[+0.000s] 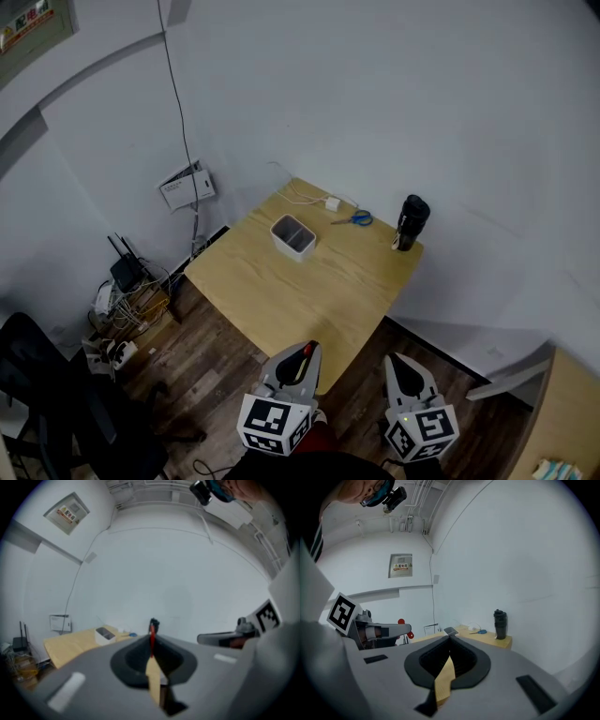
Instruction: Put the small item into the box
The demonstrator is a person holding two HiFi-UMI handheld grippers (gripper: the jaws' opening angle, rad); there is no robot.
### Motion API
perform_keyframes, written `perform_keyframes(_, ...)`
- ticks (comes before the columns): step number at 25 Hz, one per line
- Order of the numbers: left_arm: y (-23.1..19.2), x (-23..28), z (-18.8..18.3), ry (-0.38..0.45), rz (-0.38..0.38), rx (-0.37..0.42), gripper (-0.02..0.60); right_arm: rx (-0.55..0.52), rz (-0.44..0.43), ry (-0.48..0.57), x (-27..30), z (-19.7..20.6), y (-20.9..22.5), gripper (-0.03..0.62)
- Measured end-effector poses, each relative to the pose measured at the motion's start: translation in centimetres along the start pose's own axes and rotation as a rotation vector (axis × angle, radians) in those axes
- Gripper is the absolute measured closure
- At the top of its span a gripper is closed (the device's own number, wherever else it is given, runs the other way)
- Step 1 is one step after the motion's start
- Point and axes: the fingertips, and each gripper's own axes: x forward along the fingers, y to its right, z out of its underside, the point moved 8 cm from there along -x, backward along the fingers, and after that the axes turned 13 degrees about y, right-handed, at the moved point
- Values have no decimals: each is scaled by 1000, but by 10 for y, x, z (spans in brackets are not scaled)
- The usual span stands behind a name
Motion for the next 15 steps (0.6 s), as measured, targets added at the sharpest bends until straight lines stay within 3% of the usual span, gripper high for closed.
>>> perform_keyframes(7,-30,30,-6,32,-48,-4,569,-5,-74,-18,62,-3,10,586)
perform_keyframes(15,-58,11,-23,72,-143,21,569,-12,-200,-42,104,2,-21,586)
